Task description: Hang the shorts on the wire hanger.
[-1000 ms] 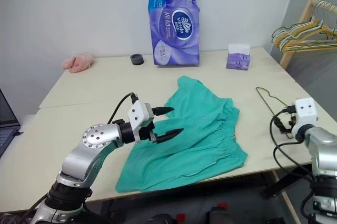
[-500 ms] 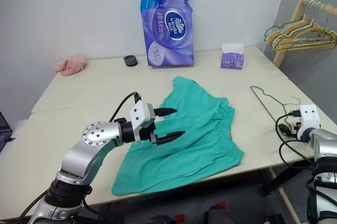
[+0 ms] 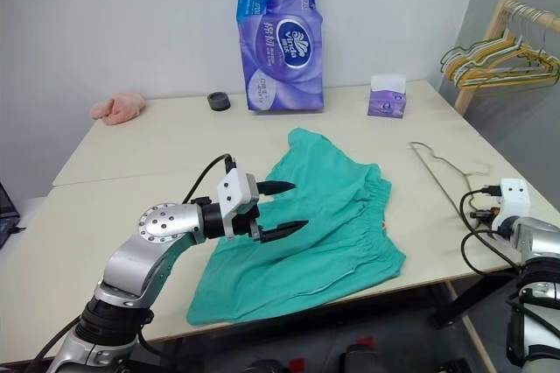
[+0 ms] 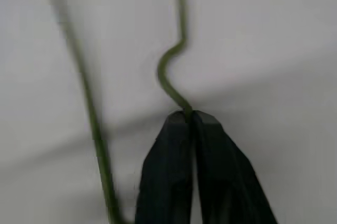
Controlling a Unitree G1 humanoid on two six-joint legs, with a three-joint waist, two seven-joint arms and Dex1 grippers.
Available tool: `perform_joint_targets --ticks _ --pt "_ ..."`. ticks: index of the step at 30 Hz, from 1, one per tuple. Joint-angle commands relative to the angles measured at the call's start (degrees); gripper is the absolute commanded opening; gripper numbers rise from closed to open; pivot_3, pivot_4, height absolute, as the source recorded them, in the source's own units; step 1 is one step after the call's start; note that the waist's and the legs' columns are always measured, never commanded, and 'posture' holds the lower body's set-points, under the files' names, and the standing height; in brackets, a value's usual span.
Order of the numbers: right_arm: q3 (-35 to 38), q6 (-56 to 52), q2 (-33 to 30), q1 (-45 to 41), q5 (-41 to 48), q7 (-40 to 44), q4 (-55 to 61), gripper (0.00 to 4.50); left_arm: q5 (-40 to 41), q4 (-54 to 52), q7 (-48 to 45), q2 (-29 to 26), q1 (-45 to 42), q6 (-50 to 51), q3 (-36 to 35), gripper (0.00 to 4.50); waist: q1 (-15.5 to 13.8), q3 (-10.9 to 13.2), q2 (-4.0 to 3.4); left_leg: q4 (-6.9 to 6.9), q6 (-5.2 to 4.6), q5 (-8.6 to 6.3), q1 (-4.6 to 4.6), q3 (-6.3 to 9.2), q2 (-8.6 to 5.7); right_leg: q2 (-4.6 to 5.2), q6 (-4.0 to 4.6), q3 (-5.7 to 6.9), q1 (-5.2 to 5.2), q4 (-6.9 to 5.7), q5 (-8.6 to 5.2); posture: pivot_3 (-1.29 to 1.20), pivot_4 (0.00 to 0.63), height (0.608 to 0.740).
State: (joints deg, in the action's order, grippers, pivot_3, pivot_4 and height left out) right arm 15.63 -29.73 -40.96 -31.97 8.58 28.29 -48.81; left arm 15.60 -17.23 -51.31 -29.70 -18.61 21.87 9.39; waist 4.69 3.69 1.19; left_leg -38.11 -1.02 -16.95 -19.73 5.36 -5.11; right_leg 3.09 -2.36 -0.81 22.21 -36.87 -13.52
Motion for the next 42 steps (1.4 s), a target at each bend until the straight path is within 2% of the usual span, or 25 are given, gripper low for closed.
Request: perform_joint_targets --ticks 1,5,8,13,17,21,25,29,35,42 --pt "-0.4 -0.5 1.2 1.9 -0.4 -1.9 0.2 0.04 0.2 -0.5 0.8 0.5 -1.3 -0.9 -0.3 4.04 0.0 0.0 0.08 0.0 0.0 0.0 0.0 0.0 0.0 0.0 -0.01 0.0 0.0 0.01 0.01 -0.14 0.048 0.74" --pt "-2.2 3.4 0.8 3.8 -2.3 -2.1 6.2 0.04 0.5 0.4 2.6 1.4 -1.8 -0.1 -1.3 4.04 0.0 0.0 0.07 -0.01 0.0 0.0 -0.01 -0.01 -0.01 0.0 -0.02 -0.02 0.0 0.02 0.01 -0.14 0.048 0.74" --pt "-3.1 5.0 0.5 5.6 -2.3 -1.6 15.4 0.0 0.7 3.3 4.8 2.0 -3.6 0.4 -3.8 4.48 0.0 0.1 -0.12 -0.01 -0.01 0.0 -0.02 0.0 -0.01 0.01 -0.03 -0.02 0.03 0.0 0.01 -0.15 0.048 0.74" --pt "-5.1 5.8 1.8 8.9 -1.0 0.6 33.7 0.0 -0.9 13.4 8.4 1.0 -9.8 -2.3 -8.5 4.48 0.4 0.4 -0.65 0.03 0.01 0.0 -0.07 -0.03 -0.01 0.0 -0.06 -0.04 0.14 -0.04 0.01 -0.15 0.048 0.74" --pt "-6.9 5.1 3.8 9.7 -1.4 0.1 43.5 0.0 -0.1 20.7 8.6 0.0 -15.2 -3.3 -11.5 4.48 0.4 0.4 -0.65 0.05 0.05 0.0 -0.09 0.04 0.01 -0.03 -0.08 0.0 0.22 -0.06 0.0 -0.16 0.048 0.74" --pt "-11.9 9.2 4.1 10.5 -3.6 2.6 51.0 0.0 2.7 28.6 5.4 -2.2 -21.0 -1.9 -14.7 4.48 0.1 0.4 -0.6 0.04 0.09 0.01 -0.19 0.08 -0.05 0.0 -0.11 0.0 0.35 -0.05 0.03 -0.16 0.048 0.74" --pt "-17.0 15.8 1.5 12.4 -7.5 6.2 55.4 0.0 4.7 31.2 -3.0 -5.7 -21.7 0.4 -13.7 4.48 0.1 0.4 -0.61 0.06 0.27 0.05 -0.26 0.12 -0.08 0.0 -0.11 0.0 0.47 -0.07 0.03 -0.16 0.05 0.74" --pt "-20.8 23.2 0.1 13.5 -10.2 9.1 59.0 0.0 4.5 29.8 -11.9 -9.6 -18.4 3.5 -9.6 4.48 0.3 0.4 -0.59 0.09 0.36 0.01 -0.32 0.12 -0.12 0.01 -0.12 -0.06 0.59 -0.05 0.01 -0.16 0.051 0.74" --pt "-23.1 32.2 -0.1 12.7 -11.9 12.3 61.2 0.0 2.9 30.0 -15.7 -11.3 -16.3 6.6 -6.2 4.48 0.3 0.4 -0.56 0.04 0.38 0.03 -0.76 0.21 -0.11 -0.01 -0.09 -0.02 1.06 -0.19 0.04 -0.17 0.053 0.74" --pt "-23.4 33.9 0.9 10.5 -12.3 13.5 62.2 0.0 4.4 25.2 -21.8 -13.8 -11.5 9.6 -3.1 4.48 0.4 0.4 -0.58 0.04 0.34 0.01 -0.76 0.21 -0.11 -0.01 -0.08 -0.05 1.06 -0.19 0.04 -0.17 0.055 0.74"
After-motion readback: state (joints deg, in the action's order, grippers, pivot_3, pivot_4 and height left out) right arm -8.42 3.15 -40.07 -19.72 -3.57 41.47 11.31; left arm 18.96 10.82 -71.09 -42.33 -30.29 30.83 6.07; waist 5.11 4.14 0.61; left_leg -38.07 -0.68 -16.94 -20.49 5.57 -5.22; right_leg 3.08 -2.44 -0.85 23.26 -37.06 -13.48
